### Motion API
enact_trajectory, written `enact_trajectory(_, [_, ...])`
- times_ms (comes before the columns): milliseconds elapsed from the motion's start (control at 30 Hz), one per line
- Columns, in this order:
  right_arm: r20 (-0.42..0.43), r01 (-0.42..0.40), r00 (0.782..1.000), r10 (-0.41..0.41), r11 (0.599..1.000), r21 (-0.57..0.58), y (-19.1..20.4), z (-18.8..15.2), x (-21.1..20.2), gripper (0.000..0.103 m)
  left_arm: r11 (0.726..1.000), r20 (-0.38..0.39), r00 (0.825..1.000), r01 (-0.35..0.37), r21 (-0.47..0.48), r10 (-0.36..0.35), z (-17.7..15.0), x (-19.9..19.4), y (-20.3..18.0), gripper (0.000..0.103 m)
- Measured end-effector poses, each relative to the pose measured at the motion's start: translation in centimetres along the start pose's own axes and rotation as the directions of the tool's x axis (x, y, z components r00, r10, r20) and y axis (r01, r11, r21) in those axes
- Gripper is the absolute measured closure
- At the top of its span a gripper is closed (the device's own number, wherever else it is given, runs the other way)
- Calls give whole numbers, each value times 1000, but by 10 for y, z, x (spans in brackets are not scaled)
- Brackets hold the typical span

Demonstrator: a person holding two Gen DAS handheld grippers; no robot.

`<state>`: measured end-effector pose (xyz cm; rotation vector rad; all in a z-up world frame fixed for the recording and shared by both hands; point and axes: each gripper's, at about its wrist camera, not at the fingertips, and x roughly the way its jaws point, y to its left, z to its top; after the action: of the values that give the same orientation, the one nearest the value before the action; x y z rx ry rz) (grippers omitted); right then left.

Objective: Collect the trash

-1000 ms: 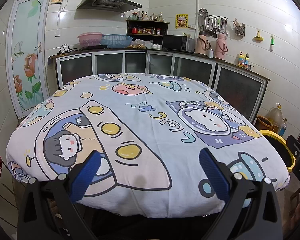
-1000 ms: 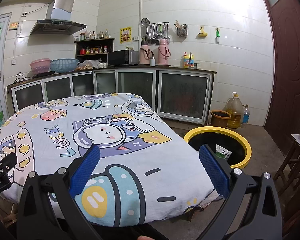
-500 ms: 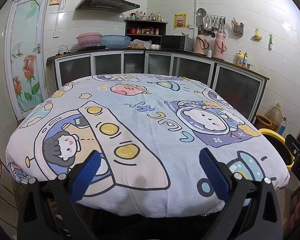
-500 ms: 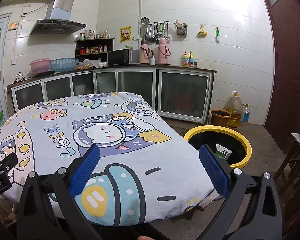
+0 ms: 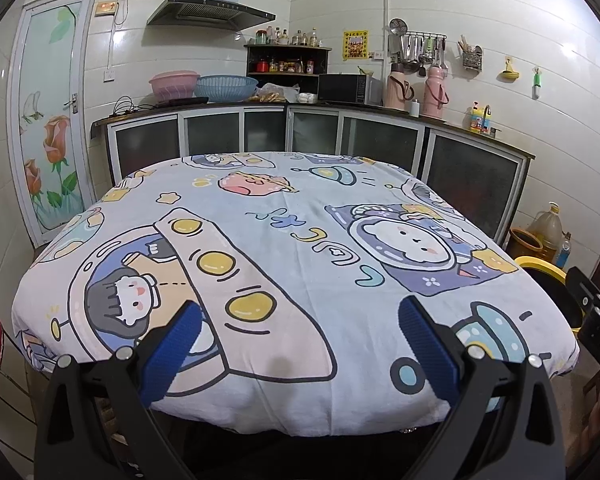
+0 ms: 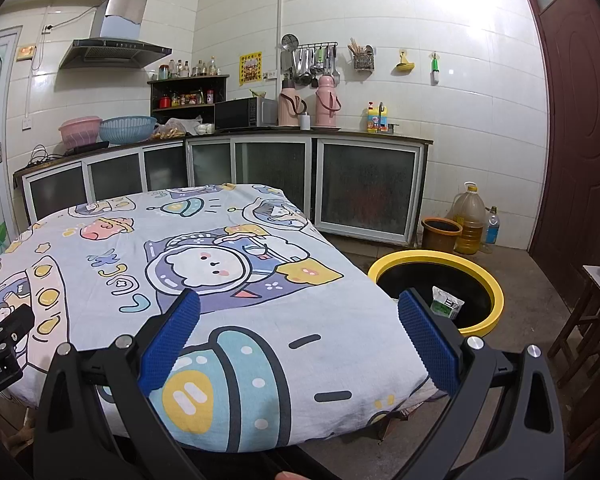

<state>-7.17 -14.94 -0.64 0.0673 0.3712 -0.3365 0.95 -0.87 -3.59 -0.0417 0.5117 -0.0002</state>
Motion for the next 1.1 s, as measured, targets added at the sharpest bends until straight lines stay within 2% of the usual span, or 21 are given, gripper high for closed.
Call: enact_trajectory(1100, [-4,-2,1000,2,1000,2,1,0,1,8,1000,3,1000,8,9,-8,0,1,0,8])
